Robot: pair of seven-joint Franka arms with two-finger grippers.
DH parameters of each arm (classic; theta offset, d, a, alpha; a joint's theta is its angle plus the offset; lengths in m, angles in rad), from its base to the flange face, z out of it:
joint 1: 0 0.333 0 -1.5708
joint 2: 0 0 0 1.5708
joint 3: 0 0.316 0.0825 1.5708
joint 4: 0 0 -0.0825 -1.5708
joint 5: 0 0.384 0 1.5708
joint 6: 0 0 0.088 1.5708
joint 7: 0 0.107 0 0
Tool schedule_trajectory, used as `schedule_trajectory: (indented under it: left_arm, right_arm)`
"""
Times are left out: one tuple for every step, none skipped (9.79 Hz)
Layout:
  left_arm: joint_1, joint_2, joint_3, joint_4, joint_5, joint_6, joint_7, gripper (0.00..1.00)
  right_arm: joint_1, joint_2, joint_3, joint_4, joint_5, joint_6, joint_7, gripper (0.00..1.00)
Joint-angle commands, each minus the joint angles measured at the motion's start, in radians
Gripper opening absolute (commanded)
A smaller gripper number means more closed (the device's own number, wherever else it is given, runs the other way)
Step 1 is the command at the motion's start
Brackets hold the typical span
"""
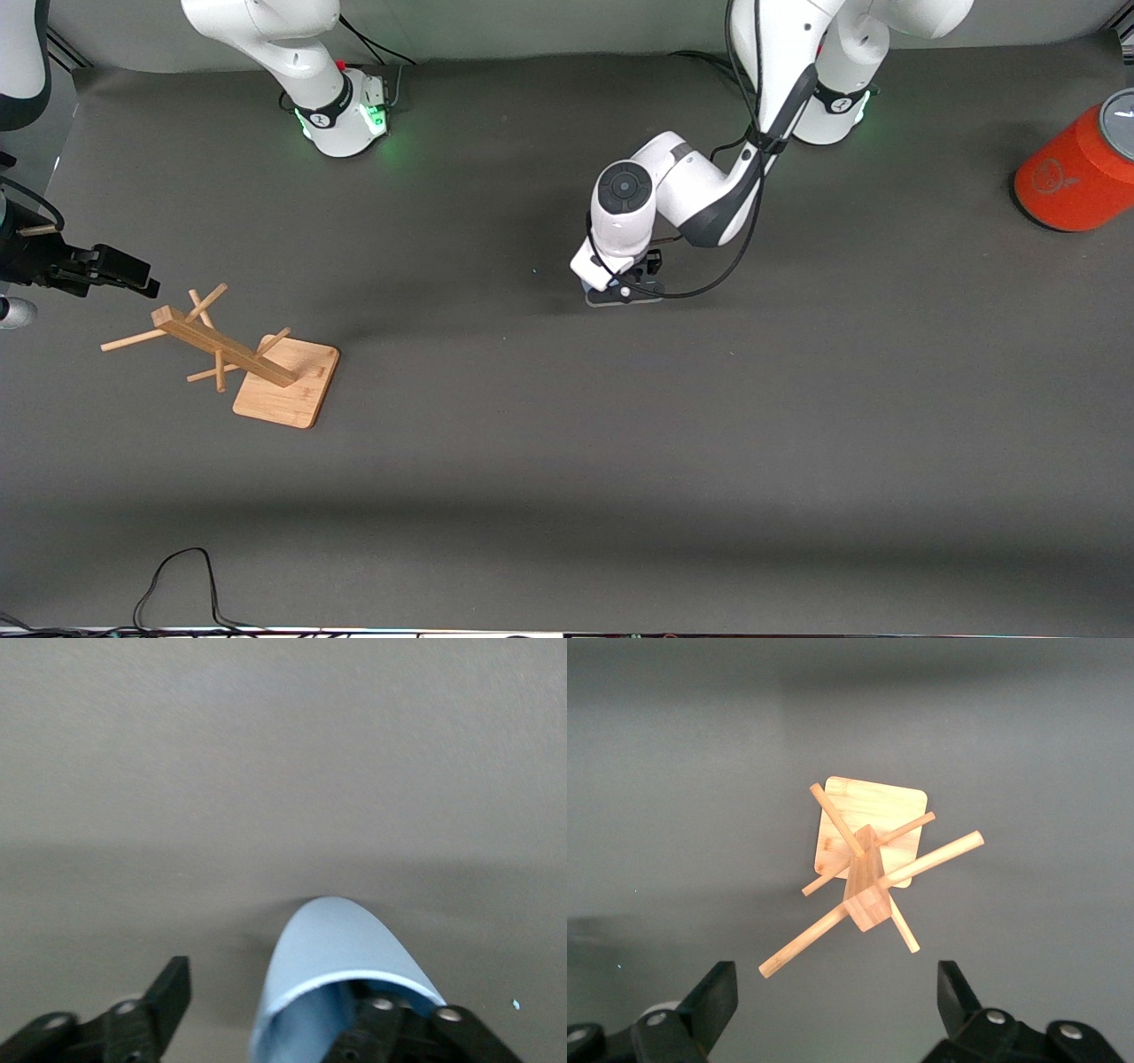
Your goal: Rotate and upright cup with both arms
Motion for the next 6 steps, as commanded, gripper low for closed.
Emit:
schedule_trajectory:
  left_arm:
    - [0.048,-0.059,0.004,0.112,0.016,-0.217,-0.012,1.0]
    - [0.086,-0.08,0.004,0.176,0.016,-0.299,-0.008,1.0]
    - [0.125,-0.105,0.004,0.229,0.016,-0.354,0.003,1.0]
    - [0.194,-0.128,0.003,0.266,0.016,-0.391,0.058,1.0]
    - [0.249,-0.154,0.006,0.289,0.019,-0.428,0.125,1.0]
    - [0.327,-0.189,0.01,0.29,0.031,-0.46,0.215,1.0]
  right_arm:
    - [0.008,0.005,-0.008,0.016,0.002,-0.013,0.021,1.0]
    - [0.008,0.005,-0.008,0.016,0.0,-0.013,0.021,1.0]
    - [0.011,0.011,-0.007,0.02,0.0,-0.013,0.021,1.0]
    - [0.011,0.016,-0.007,0.027,0.0,-0.013,0.021,1.0]
    - [0.011,0.014,-0.007,0.027,0.0,-0.013,0.021,1.0]
    - [0.011,0.016,-0.007,0.029,0.0,-0.013,0.021,1.0]
